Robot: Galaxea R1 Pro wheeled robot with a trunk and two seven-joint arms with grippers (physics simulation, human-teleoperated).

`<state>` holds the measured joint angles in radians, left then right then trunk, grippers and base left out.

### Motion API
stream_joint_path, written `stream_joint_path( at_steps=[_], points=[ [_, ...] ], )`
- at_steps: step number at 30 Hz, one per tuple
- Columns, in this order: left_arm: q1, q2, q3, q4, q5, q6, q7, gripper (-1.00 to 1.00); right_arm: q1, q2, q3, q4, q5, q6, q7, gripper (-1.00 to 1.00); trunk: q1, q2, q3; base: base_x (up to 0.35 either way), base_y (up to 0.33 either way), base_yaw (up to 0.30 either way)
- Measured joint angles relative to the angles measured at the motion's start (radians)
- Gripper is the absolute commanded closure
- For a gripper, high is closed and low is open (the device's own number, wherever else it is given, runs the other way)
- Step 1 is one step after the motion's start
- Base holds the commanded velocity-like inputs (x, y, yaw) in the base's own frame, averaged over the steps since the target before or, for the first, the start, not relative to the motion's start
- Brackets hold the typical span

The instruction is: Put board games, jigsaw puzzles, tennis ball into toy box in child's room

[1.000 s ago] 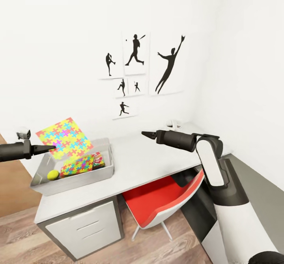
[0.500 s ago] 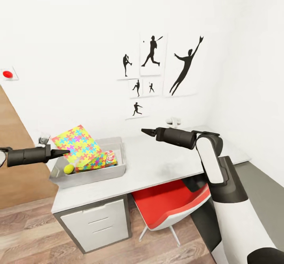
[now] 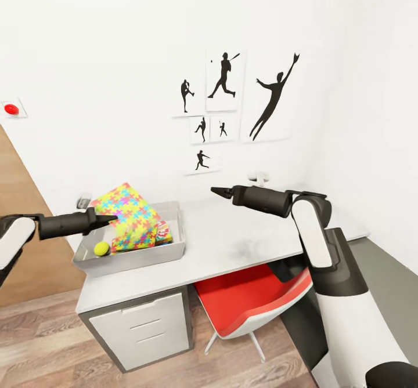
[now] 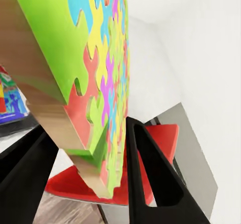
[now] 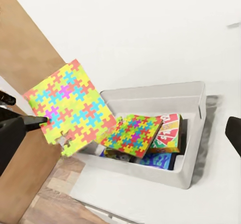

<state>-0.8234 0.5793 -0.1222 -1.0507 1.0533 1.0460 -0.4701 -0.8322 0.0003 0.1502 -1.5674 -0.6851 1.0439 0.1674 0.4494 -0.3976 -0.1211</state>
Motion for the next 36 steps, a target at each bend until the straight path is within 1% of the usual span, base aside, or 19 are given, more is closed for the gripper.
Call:
stream_joint_path(
  at_steps=[1,2,3,5,6,8,10,12,14,15,16,18,19,21,22,28,30,33,36],
  points=[
    [-0.022,-0.019,0.014,0.021,0.010,0.000,0.061,1.00,-0.004,-0.001,-0.001,0.000,0.000,0.000,0.000,-1.00,0.000,0.000,0.000,0.000,0.000,0.000],
    [-0.038,-0.039,0.037,0.044,0.029,0.000,0.120,1.00,-0.007,-0.002,-0.002,0.001,0.000,0.000,0.000,-1.00,0.000,0.000,0.000,0.000,0.000,0.000],
    [-0.044,-0.048,0.052,0.056,0.043,0.000,0.148,1.00,-0.008,-0.002,-0.002,0.001,0.000,0.000,0.000,-1.00,0.000,0.000,0.000,0.000,0.000,0.000],
    [-0.059,-0.077,0.106,0.096,0.094,-0.002,0.256,1.00,-0.010,-0.004,-0.010,0.001,0.000,0.000,0.001,-1.00,0.000,0.000,0.000,0.000,0.000,0.000],
    [-0.061,-0.083,0.116,0.104,0.112,-0.004,0.286,1.00,-0.011,-0.004,-0.013,0.001,0.000,0.000,0.001,-1.00,0.000,0.000,0.000,0.000,0.000,0.000],
    [-0.066,-0.101,0.142,0.124,0.163,-0.010,0.403,1.00,-0.011,-0.004,-0.027,0.001,0.000,0.000,0.001,-1.00,0.000,0.000,0.000,0.000,0.000,0.000],
    [-0.068,-0.122,0.157,0.135,0.232,-0.015,0.497,1.00,-0.012,-0.003,-0.034,0.001,0.000,0.000,0.001,-1.00,0.000,0.000,0.000,0.000,0.000,0.000],
    [-0.069,-0.136,0.165,0.146,0.303,-0.018,0.563,1.00,-0.012,-0.002,-0.036,0.001,0.000,0.000,0.001,-1.00,0.000,0.000,0.000,0.000,0.000,0.000],
    [-0.070,-0.142,0.168,0.169,0.341,-0.019,0.597,1.00,-0.012,-0.002,-0.037,0.001,0.000,0.000,0.001,-1.00,0.000,0.000,0.000,0.000,0.000,0.000],
    [-0.070,-0.148,0.168,0.200,0.364,-0.019,0.615,1.00,-0.012,-0.002,-0.038,0.001,0.000,0.000,0.001,-1.00,0.000,0.000,0.000,0.000,0.000,0.000],
    [-0.070,-0.152,0.169,0.209,0.376,-0.020,0.619,1.00,-0.012,-0.002,-0.038,0.001,0.000,0.000,0.001,-1.00,0.000,0.000,0.000,0.000,0.000,0.000],
    [-0.070,-0.180,0.170,0.228,0.390,-0.021,0.629,1.00,-0.012,-0.002,-0.038,0.000,0.000,0.000,0.001,-1.00,0.000,0.000,0.000,0.000,0.000,0.000],
    [-0.070,-0.188,0.170,0.231,0.391,-0.021,0.631,1.00,-0.012,-0.003,-0.038,0.000,0.000,0.000,0.001,-1.00,0.000,0.000,0.000,0.000,0.000,0.000],
    [-0.071,-0.217,0.171,0.238,0.396,-0.021,0.637,1.00,-0.012,-0.003,-0.038,0.000,0.000,0.000,0.001,-1.00,0.000,0.000,0.000,0.000,0.000,0.000],
    [-0.071,-0.222,0.172,0.240,0.396,-0.020,0.638,1.00,-0.012,-0.003,-0.038,0.000,0.000,0.000,0.001,-1.00,0.000,0.000,0.000,0.000,0.000,0.000],
    [-0.071,-0.231,0.189,0.242,0.394,-0.022,0.655,1.00,-0.012,-0.003,-0.038,0.001,0.001,0.000,0.001,-1.00,0.000,0.000,0.000,0.000,0.000,0.000],
    [-0.071,-0.232,0.211,0.243,0.391,-0.024,0.693,1.00,-0.012,-0.003,-0.038,0.001,0.001,0.000,0.001,-1.00,0.000,0.000,0.000,0.087,0.000,0.000],
    [-0.071,-0.234,0.265,0.243,0.395,-0.025,0.741,1.00,-0.012,-0.003,-0.038,0.001,0.001,0.000,0.001,-1.00,0.000,0.000,0.000,0.193,0.000,0.000],
    [-0.071,-0.235,0.285,0.243,0.397,-0.026,0.758,1.00,-0.010,-0.002,-0.038,0.001,0.001,0.000,0.000,-1.00,0.000,0.000,0.000,0.054,0.000,0.000]
  ],
)
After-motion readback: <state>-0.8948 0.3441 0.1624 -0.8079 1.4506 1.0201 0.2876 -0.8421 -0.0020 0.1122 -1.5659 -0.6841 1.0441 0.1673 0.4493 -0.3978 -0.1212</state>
